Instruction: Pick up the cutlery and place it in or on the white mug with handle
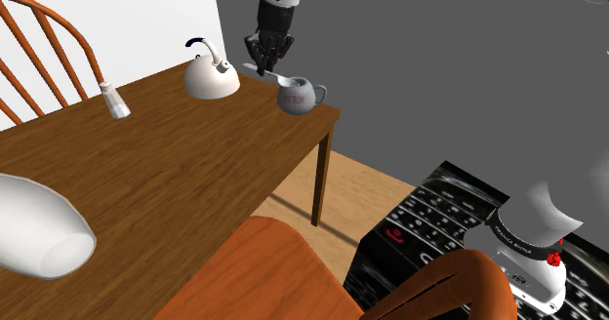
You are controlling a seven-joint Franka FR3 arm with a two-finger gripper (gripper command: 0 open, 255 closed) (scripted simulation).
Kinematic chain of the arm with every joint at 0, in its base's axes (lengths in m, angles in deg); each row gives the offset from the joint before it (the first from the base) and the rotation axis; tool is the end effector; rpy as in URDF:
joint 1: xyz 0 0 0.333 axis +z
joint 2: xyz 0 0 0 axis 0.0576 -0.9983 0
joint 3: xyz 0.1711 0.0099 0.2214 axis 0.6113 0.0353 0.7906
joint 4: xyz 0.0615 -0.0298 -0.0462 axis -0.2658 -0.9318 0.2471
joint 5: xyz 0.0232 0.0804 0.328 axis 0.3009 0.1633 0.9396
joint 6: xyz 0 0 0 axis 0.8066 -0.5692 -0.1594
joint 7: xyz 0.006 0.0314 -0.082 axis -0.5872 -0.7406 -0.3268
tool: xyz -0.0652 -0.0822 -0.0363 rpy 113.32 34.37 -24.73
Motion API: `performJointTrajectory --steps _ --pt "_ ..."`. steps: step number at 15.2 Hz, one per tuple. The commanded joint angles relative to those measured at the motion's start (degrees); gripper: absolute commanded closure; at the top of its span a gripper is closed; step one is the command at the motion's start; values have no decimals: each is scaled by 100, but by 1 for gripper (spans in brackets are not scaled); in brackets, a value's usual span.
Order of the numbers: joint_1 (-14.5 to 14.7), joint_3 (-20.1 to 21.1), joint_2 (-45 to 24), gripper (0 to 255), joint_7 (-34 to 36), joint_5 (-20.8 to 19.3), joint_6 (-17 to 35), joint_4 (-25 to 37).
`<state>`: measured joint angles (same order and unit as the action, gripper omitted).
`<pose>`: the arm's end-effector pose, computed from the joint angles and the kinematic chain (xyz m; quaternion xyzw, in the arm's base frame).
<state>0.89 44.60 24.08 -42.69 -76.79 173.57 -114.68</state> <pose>0.5469 0.2316 0.4884 -0.9910 -0.0402 -0.1093 0.0654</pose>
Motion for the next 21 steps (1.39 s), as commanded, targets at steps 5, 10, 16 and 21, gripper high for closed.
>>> performJointTrajectory --steps 5,10,16,21 --pt "-514 -216 75 255 -836 289 -54 -40" --pt "-905 -410 -46 255 -1484 457 -223 208" --pt "-984 -453 -128 255 -1632 483 104 -50" --pt "-982 -460 -200 255 -1650 473 463 -339"
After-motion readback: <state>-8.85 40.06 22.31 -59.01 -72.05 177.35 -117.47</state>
